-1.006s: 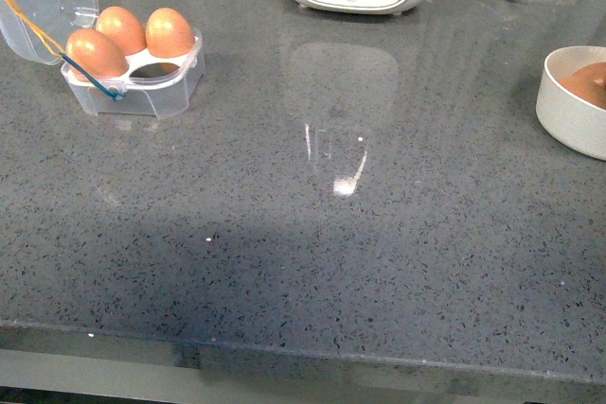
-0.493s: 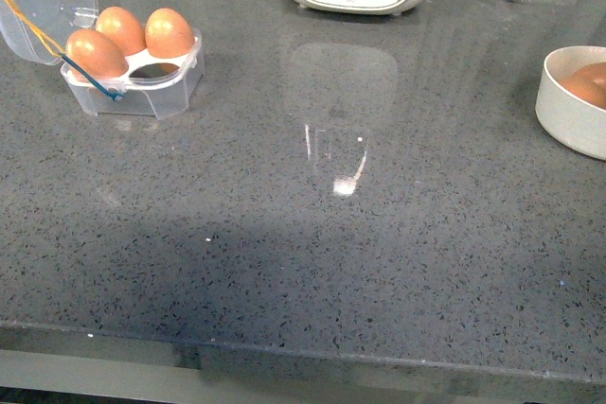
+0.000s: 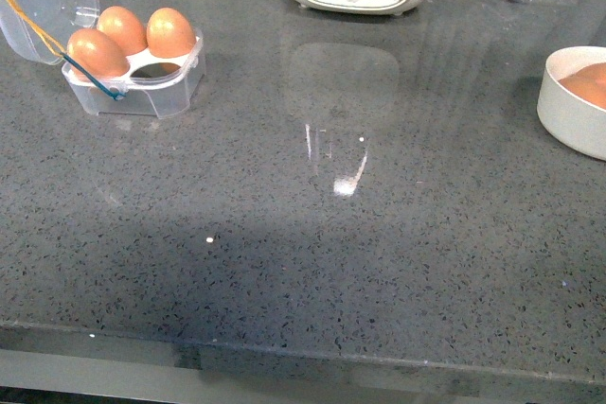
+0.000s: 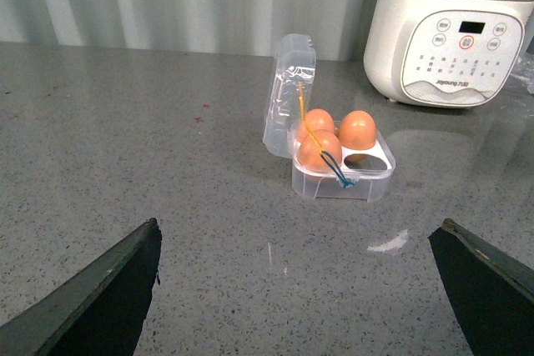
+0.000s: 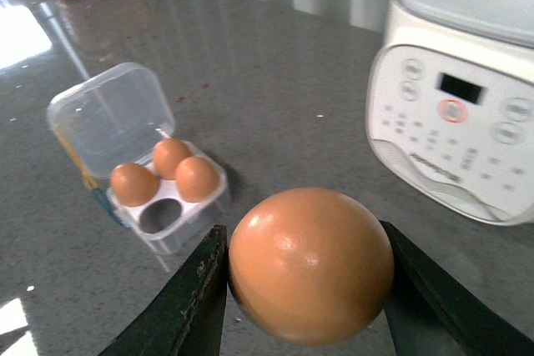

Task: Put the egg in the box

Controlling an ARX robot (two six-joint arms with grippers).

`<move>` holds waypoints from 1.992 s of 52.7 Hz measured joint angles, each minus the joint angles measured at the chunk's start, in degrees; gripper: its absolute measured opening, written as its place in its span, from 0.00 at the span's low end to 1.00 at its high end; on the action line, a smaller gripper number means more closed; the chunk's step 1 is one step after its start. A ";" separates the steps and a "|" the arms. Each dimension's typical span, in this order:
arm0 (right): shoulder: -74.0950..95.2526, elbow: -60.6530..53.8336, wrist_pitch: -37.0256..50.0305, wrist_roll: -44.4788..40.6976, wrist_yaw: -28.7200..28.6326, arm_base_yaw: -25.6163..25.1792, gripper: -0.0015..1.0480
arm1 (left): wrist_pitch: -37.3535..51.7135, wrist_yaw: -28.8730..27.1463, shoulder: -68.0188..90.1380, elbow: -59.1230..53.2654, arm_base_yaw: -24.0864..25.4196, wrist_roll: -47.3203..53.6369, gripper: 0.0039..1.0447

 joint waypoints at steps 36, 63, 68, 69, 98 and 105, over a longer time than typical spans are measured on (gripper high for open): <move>14.78 15.91 -11.54 -9.03 -7.13 10.58 0.43 | 0.00 0.02 0.00 0.00 0.00 0.00 0.94; 25.31 25.88 -13.14 -8.28 -5.01 13.92 0.43 | 0.00 0.02 0.00 -0.02 0.00 0.00 0.94; 26.43 26.43 -12.90 -7.82 -4.96 14.80 0.43 | 0.00 0.00 0.00 -0.02 0.00 0.02 0.94; 26.51 26.45 -12.85 -7.80 -4.96 14.91 0.43 | 0.00 0.02 0.00 0.00 0.00 0.00 0.94; 28.94 26.62 -12.22 -7.50 -4.37 16.06 0.43 | 0.00 0.02 0.00 0.00 0.00 0.00 0.94; 29.48 26.62 -12.39 -7.58 -3.80 16.24 0.43 | 0.00 0.02 0.00 0.00 0.00 0.00 0.94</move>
